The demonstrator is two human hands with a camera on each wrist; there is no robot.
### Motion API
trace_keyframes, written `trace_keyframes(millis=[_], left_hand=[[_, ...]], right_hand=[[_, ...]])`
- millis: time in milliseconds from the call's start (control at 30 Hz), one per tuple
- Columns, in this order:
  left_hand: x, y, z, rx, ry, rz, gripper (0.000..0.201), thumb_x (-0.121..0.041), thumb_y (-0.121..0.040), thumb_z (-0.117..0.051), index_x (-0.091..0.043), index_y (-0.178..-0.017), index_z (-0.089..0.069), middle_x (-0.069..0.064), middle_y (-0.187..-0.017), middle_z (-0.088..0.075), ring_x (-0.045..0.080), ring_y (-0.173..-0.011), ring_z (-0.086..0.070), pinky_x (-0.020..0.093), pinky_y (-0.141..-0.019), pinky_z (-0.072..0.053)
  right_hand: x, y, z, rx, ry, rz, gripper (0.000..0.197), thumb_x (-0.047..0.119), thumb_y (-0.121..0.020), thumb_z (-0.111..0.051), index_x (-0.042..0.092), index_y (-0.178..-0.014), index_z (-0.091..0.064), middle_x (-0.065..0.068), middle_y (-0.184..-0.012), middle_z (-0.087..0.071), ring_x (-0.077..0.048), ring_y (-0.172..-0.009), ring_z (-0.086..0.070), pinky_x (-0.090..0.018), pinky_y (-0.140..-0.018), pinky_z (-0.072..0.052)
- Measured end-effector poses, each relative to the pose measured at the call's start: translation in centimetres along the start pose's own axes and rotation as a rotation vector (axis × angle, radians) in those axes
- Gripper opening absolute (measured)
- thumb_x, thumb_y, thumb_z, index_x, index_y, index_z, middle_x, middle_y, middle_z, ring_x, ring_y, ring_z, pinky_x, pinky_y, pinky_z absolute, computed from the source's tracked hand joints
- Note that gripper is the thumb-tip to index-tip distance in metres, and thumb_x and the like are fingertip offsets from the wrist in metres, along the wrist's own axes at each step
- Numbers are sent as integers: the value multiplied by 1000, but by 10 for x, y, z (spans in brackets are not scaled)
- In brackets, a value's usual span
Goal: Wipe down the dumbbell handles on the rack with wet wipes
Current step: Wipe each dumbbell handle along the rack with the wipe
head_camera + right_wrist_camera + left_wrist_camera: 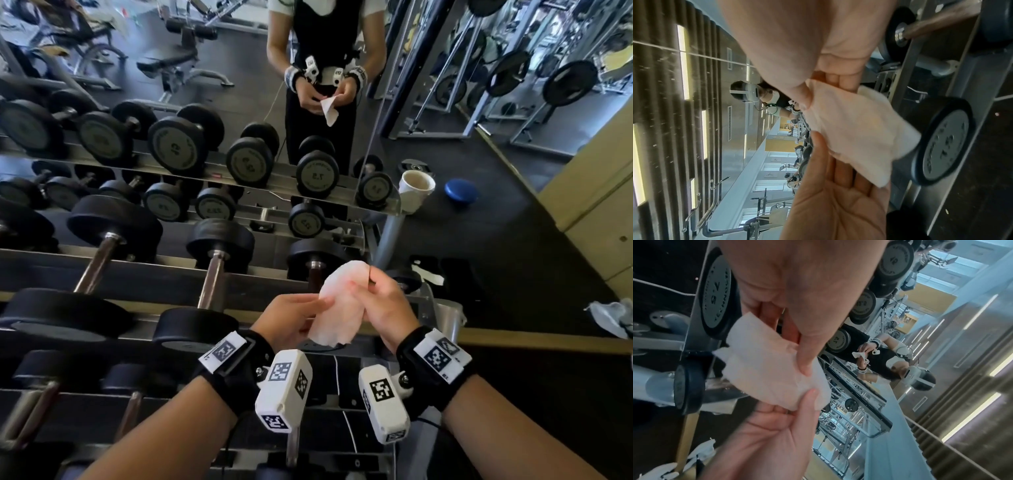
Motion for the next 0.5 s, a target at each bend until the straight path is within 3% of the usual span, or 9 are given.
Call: trace_keyframes(millis=[133,200,267,333,400,500], left_hand=[[5,-14,-10,-24,-66,-49,27,-17,-88,-70,-2,-111,-72,16,-106,-74,32,-99,-71,40,-84,-58],[6,-19,-20,-19,-97,-81,21,-16,-90,-69,-5,-106,-73,14,-104,-75,28,-96,-72,36,-81,-59],[8,-25,-31,-49,-142,-113,15,-14,-90,-69,-6,-103,-71,14,-99,-74,26,-90,-72,34,-78,-59],[11,-34,-43,-85,-199,-138,19,-11,-89,-70,-1,-105,-67,21,-100,-72,27,-87,-70,37,-81,-58],[15,-45,-55,-101,-266,-154,26,-13,-86,-73,5,-104,-66,25,-101,-71,26,-85,-68,39,-84,-55],[22,-59,-74,-100,-288,-158,21,-19,-84,-76,-2,-94,-73,18,-94,-74,21,-83,-68,33,-79,-54]], right_hand=[[-8,-8,28,-62,168,76,25,21,-88,-70,26,-109,-59,4,-106,-68,-15,-94,-67,-43,-84,-58],[-17,-12,46,-158,292,117,48,17,-80,-78,27,-117,-48,3,-112,-57,-14,-86,-61,-24,-75,-54],[-24,-12,61,-158,326,187,59,9,-79,-77,28,-124,-44,3,-121,-50,-10,-95,-56,-16,-77,-49],[-32,-12,71,-17,298,228,52,9,-84,-72,29,-126,-48,9,-130,-51,-7,-116,-51,-24,-96,-47],[-40,-14,82,143,329,261,47,18,-86,-71,31,-128,-52,15,-135,-51,-4,-130,-44,-31,-110,-37],[-52,-19,100,313,323,206,55,29,-79,-79,35,-127,-53,16,-126,-60,2,-122,-52,-19,-103,-39]])
Point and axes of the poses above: each hand's wrist, its own y-axis away from the middle knuckle, its own z-axis out of the back of the hand, x = y × z, the point moved 3 cm from there along -y, towards the middle knuckle
